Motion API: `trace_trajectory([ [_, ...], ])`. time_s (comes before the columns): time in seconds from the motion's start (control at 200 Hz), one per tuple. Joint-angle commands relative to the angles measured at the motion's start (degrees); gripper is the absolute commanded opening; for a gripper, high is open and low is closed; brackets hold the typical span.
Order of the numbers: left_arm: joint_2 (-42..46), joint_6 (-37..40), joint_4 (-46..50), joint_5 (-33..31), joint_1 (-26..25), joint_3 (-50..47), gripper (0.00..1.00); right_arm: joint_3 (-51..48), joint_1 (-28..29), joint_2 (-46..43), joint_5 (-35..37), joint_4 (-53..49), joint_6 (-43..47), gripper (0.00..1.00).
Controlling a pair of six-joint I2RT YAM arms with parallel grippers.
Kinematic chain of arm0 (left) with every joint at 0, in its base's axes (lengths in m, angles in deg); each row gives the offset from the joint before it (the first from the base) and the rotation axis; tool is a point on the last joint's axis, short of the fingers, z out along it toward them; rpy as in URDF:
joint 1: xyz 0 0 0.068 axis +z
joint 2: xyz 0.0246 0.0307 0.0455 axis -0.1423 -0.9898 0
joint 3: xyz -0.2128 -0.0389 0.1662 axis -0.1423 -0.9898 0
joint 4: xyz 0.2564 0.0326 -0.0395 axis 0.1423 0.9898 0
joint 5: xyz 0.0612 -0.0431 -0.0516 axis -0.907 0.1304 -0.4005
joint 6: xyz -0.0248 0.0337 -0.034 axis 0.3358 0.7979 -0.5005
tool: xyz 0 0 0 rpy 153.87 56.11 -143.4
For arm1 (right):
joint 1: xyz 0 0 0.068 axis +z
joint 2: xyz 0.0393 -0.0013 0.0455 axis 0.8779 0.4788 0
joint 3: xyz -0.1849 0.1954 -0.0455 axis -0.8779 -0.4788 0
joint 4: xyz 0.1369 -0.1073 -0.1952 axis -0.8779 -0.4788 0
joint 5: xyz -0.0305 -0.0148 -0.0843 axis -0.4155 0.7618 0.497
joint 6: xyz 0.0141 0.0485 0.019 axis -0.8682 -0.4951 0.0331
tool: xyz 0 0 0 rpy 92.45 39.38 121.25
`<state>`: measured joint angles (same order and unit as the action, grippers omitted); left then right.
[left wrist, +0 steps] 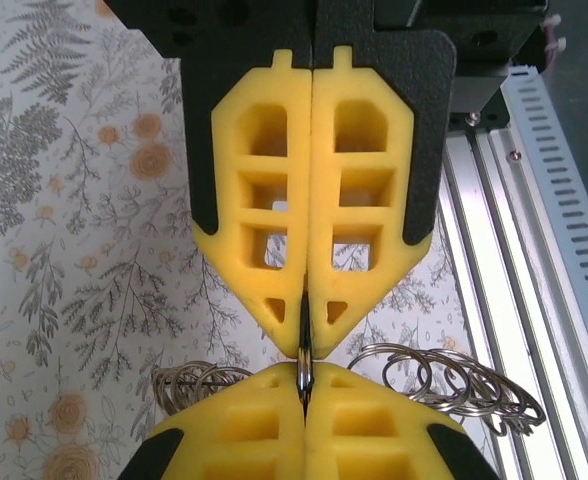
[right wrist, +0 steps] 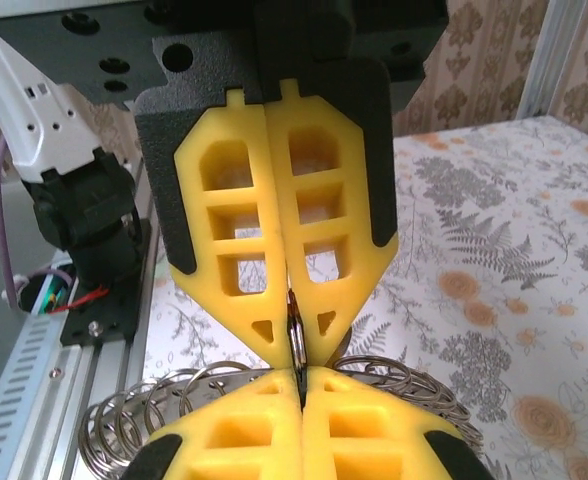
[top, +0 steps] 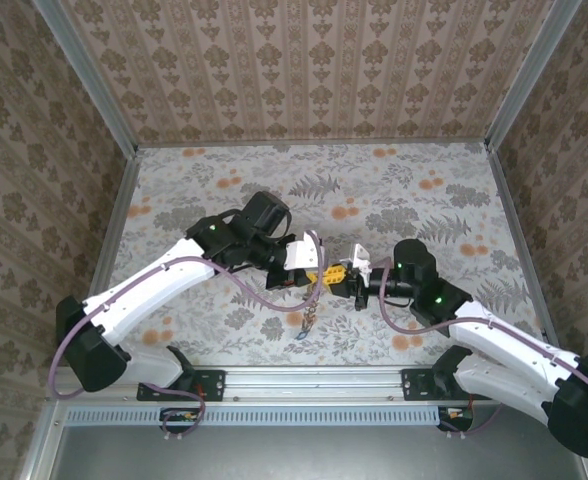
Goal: Put the keys on the keyring
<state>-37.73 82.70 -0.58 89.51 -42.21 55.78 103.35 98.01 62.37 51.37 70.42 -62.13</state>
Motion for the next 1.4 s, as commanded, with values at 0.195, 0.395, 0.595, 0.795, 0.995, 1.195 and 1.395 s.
trace_trajectory([
  [0.195, 3.57, -7.45, -4.09, -2.78, 1.62, -0.43, 0.0, 2.45, -0.67, -1.5, 0.98, -9.15, 7.18, 0.33],
  [0.395, 0.76, -17.23, -3.75, -8.26, 1.63, 2.22, 0.0, 0.41, 0.18, -3.18, 4.01, -3.02, -1.48, 0.5],
  [0.595, -5.55, -31.49, 3.96, -14.27, 2.24, 8.54, 0.0, 1.51, 0.2, -5.67, 8.08, -6.36, 0.24, 0.57],
  [0.795, -6.27, -54.62, -0.75, -20.08, 1.91, 7.97, 0.0, 2.34, 1.33, -5.57, 9.41, -8.57, 1.95, 0.57],
  [0.995, -4.37, -83.28, 1.41, -33.43, 1.83, 7.54, 0.0, 2.7, 5.03, -4.35, 13.05, -8.96, 1.97, 0.54],
  [1.195, -3.07, -108.55, 2.85, -32.85, 0.92, 4.73, 0.0, 3.32, 8.02, 0.39, 14.56, -6.89, 2.58, 0.56],
  [1.395, -1.48, -122.72, -0.15, -31.83, -1.64, 1.65, 0.0, 4.65, 8.29, 6.0, 15.84, -2.17, 4.8, 0.59],
])
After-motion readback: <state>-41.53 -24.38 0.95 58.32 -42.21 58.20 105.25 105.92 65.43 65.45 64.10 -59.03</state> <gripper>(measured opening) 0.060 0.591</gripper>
